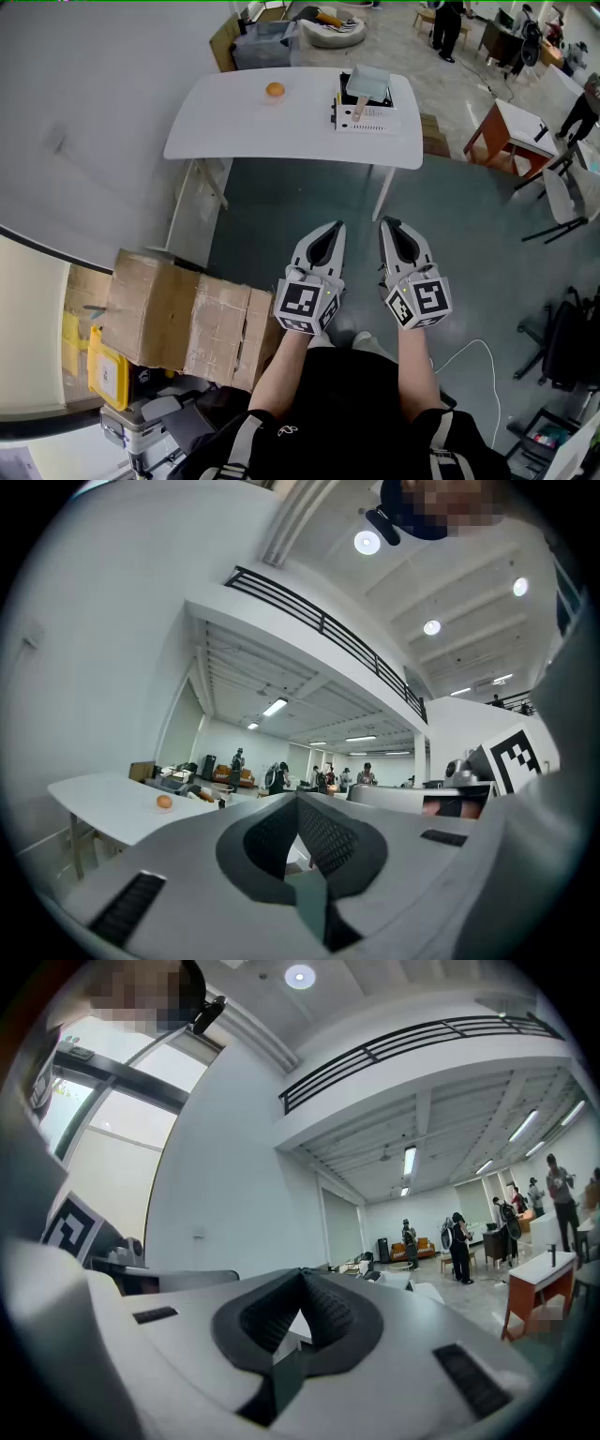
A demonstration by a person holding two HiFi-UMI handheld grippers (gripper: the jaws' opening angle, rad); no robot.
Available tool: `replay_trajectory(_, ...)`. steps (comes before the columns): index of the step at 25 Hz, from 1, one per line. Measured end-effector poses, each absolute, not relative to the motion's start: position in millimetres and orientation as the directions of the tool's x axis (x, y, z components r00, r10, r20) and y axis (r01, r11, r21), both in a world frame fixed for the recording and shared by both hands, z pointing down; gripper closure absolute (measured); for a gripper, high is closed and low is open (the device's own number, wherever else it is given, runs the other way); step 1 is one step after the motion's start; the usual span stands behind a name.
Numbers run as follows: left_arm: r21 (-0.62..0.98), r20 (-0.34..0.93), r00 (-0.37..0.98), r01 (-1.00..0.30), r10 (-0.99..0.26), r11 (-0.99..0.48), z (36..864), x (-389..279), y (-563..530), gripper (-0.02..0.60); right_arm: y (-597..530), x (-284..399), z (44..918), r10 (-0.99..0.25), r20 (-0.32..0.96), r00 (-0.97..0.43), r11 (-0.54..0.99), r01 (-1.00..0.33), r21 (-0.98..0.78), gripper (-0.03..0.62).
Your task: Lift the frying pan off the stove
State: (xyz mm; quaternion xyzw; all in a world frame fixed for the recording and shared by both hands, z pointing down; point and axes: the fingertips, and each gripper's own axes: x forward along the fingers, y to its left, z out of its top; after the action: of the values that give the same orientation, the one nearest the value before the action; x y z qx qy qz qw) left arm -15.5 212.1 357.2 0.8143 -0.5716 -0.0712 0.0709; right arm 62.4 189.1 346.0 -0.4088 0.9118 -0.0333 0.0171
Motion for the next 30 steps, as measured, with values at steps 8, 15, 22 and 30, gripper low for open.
replay_trajectory(8, 0.206, -0.035, 0.346, -0.915, -0.937, -0.346, 359, 8, 200, 0.581, 181, 88, 347, -0.757, -0.011, -0.653, 0.652, -0.755, -0.07, 0.591)
replay_trajectory(15, 0.218, -0.023, 0.344, -0.915, -0.939, -0.34, 363, 32, 193, 0.581, 173, 122, 344, -0.769, -0.029, -0.638, 0.638, -0.764, -0.101, 0.589)
replay_trajectory(22, 0.217, -0.024, 0.312, -0.926, -0.95, -0.31, 361, 57, 187, 0.581, 170, 150, 343, -0.749, -0.036, -0.661, 0.661, -0.743, -0.104, 0.589)
replay_trajectory(30, 0.211, -0.035, 0.283, -0.935, -0.958, -0.284, 365, 93, 195, 0.581, 175, 188, 350, -0.726, -0.044, -0.686, 0.686, -0.72, -0.105, 0.589)
